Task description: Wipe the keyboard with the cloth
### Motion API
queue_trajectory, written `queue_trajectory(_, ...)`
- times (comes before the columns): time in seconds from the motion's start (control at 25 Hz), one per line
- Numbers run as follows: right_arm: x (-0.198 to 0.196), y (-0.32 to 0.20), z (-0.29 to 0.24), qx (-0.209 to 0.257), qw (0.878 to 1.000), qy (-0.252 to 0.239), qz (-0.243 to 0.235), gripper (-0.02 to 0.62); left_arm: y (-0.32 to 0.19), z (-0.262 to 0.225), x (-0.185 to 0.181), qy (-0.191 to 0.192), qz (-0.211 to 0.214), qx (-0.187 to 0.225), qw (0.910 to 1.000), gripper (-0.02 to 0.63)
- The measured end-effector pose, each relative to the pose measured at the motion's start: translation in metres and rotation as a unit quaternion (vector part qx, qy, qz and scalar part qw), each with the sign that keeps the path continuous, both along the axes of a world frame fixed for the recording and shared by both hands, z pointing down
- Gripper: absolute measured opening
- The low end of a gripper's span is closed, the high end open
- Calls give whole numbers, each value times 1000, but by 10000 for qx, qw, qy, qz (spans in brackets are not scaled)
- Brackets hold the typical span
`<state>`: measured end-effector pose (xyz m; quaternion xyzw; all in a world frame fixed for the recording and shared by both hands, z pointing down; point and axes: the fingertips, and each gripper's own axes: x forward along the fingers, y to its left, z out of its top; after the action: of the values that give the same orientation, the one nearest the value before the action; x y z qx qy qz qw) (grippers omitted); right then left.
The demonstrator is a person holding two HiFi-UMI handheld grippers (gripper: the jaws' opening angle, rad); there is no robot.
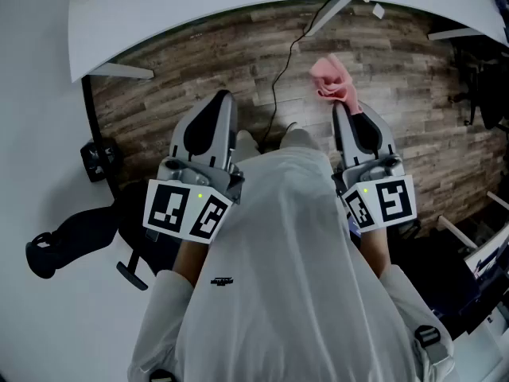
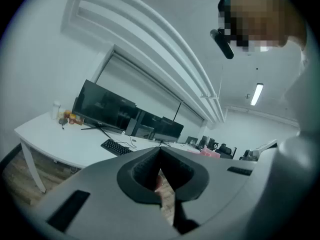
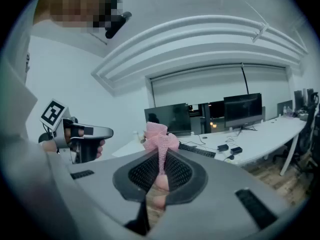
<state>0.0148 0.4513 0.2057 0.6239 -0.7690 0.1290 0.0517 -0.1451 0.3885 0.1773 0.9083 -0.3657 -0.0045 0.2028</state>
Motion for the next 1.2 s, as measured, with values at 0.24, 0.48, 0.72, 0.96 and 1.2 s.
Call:
queue_trajectory(0.24, 17, 26, -19, 135, 9987, -242, -431, 29, 38, -3, 34, -46, -90, -96, 9999, 14)
queue_trajectory(0.48, 73, 45, -10, 189, 9963, -718, -436, 32, 64, -5, 75, -314, -170, -5, 9994, 14)
queue_trajectory(0.72, 97, 54, 8, 237, 9919, -1036, -695, 32, 86, 14, 92, -464, -591, -188, 9970, 14)
queue_trajectory(0.96, 97, 47, 24, 87, 9869, -1246, -1023, 32, 101, 10, 88, -545, -1053, -160, 9928, 14)
queue_trajectory(1.2, 90, 21, 17, 96, 9874, -1114, -1123, 32, 83, 15, 71, -475, -1348, -315, 9892, 14)
